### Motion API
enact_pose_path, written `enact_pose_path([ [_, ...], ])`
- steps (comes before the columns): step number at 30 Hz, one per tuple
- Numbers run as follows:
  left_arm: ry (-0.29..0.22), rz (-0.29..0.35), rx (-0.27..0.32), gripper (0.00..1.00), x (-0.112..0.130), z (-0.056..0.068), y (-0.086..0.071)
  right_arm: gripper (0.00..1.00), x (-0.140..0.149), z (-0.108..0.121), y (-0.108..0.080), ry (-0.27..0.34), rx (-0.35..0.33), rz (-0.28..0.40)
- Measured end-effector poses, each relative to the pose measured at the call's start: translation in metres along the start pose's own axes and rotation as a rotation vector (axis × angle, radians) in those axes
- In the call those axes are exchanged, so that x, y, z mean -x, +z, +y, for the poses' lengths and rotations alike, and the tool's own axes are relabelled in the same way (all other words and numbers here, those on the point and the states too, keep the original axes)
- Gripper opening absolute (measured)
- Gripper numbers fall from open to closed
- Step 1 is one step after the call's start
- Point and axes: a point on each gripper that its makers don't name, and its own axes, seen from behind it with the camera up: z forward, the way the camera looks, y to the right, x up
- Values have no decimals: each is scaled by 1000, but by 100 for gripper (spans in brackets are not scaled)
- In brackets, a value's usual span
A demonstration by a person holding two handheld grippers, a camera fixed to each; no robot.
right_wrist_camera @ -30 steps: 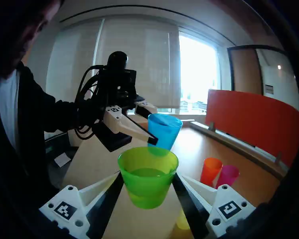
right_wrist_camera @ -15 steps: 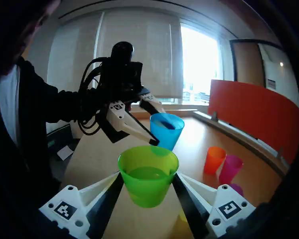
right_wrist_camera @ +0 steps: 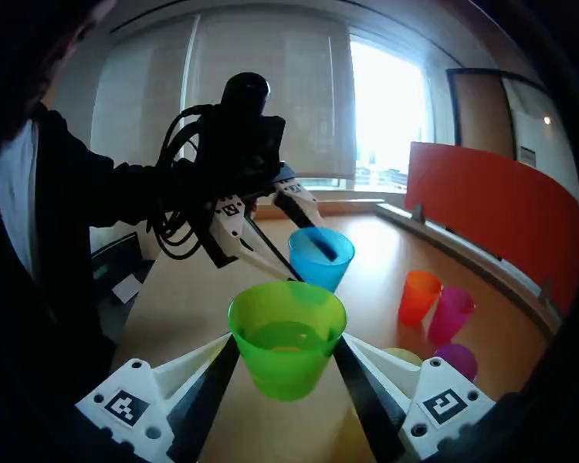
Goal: Pour water
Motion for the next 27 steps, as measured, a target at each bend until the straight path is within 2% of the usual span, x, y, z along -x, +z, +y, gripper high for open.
enact_pose_path([
  [21, 34, -117, 43, 83, 30, 5, 20, 86, 31, 1, 5, 17, -19, -89],
  [27, 29, -142, 61, 83, 36, 8, 25, 86, 38, 3, 7, 23, -22, -110],
])
